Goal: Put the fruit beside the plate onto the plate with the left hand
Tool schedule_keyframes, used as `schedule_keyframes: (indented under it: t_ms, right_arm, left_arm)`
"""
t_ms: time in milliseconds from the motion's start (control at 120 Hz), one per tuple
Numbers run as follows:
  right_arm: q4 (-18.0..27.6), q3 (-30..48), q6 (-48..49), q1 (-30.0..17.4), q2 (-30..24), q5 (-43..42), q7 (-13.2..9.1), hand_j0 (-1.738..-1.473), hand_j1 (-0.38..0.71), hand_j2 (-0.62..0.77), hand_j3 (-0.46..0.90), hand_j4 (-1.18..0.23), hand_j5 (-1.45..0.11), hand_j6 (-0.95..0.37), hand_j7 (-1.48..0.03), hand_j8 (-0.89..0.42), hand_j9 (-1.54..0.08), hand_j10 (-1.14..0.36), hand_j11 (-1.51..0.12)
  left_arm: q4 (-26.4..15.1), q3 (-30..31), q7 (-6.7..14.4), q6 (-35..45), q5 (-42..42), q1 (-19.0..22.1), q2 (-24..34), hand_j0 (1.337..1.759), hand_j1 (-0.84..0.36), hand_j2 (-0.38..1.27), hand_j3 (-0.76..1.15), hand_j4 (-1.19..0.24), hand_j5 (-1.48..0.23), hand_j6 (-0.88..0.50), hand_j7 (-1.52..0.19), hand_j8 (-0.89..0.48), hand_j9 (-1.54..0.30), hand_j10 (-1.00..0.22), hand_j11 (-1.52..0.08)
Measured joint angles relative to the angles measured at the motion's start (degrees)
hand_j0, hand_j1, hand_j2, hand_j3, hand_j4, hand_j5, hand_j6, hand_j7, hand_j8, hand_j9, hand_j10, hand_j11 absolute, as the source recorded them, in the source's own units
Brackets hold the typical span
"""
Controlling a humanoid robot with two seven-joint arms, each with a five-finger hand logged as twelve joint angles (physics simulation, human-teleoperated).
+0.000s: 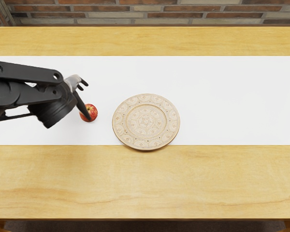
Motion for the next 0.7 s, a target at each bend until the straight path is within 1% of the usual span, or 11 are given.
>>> schedule_keyframes:
  t_ms: [42,108,192,283,400,475,567,700]
  right_arm:
    - [0.0,0.0,0.0,0.0,0.0,0.0,0.0,-1.658,-0.31,-0.01,0.00,-0.03,-0.05,-0.04,-0.05,-0.03,-0.05,-0.03,-0.05]
    - [0.0,0.0,0.0,0.0,0.0,0.0,0.0,-1.658,-0.31,-0.01,0.00,-0.03,-0.05,-0.04,-0.05,-0.03,-0.05,-0.03,-0.05]
    - [0.0,0.0,0.0,0.0,0.0,0.0,0.0,-1.658,-0.31,-0.01,0.00,-0.03,-0.05,-0.04,-0.05,-0.03,-0.05,-0.03,-0.05]
    - [0.0,0.0,0.0,0.0,0.0,0.0,0.0,-1.658,-0.31,-0.01,0.00,-0.03,-0.05,-0.04,-0.05,-0.03,-0.05,-0.03,-0.05]
    - [0.0,0.0,0.0,0.1,0.0,0.0,0.0,-1.658,-0.31,-0.01,0.00,-0.03,-0.05,-0.04,-0.05,-0.03,-0.05,-0.03,-0.05]
    - [0.0,0.0,0.0,0.1,0.0,0.0,0.0,-1.658,-0.31,-0.01,0.00,-0.03,-0.05,-0.04,-0.05,-0.03,-0.05,-0.03,-0.05]
    - [0.0,0.0,0.0,0.2,0.0,0.0,0.0,-1.658,-0.31,-0.01,0.00,-0.03,-0.05,-0.04,-0.05,-0.03,-0.05,-0.03,-0.05]
    - [0.0,0.0,0.0,0.3,0.0,0.0,0.0,-1.658,-0.31,-0.01,0.00,-0.03,-0.05,-0.04,-0.05,-0.03,-0.05,-0.03,-0.05]
  left_arm:
    - [-0.4,0.5,0.0,0.2,-0.6,0.0,-1.4,1.658,0.05,0.05,0.00,-0.25,-0.32,-0.25,-0.32,-0.25,-0.32,-0.25,-0.32]
    - [-0.6,1.5,0.0,0.4,-1.3,-0.2,-1.9,1.658,0.05,0.05,0.00,-0.25,-0.32,-0.25,-0.32,-0.25,-0.32,-0.25,-0.32]
    - [-0.6,4.2,0.0,0.5,-2.4,-3.4,-4.7,1.658,0.05,0.05,0.00,-0.25,-0.32,-0.25,-0.32,-0.25,-0.32,-0.25,-0.32]
    - [0.0,7.0,0.0,0.6,-3.4,-4.2,-6.9,1.658,0.05,0.05,0.00,-0.25,-0.32,-0.25,-0.32,-0.25,-0.32,-0.25,-0.32]
    - [1.6,12.4,0.0,0.6,-4.9,-6.8,-10.8,1.658,0.05,0.05,0.00,-0.25,-0.32,-0.25,-0.32,-0.25,-0.32,-0.25,-0.32]
    - [3.5,16.1,0.0,0.6,-6.5,-7.1,-14.6,1.658,0.05,0.05,0.00,-0.25,-0.32,-0.25,-0.32,-0.25,-0.32,-0.25,-0.32]
    - [5.7,18.7,0.0,0.6,-7.6,-7.0,-15.0,1.658,0.05,0.05,0.00,-0.25,-0.32,-0.25,-0.32,-0.25,-0.32,-0.25,-0.32]
    - [8.2,20.1,0.0,0.6,-8.2,-6.6,-16.4,1.658,0.05,0.05,0.00,-0.25,-0.32,-0.25,-0.32,-0.25,-0.32,-0.25,-0.32]
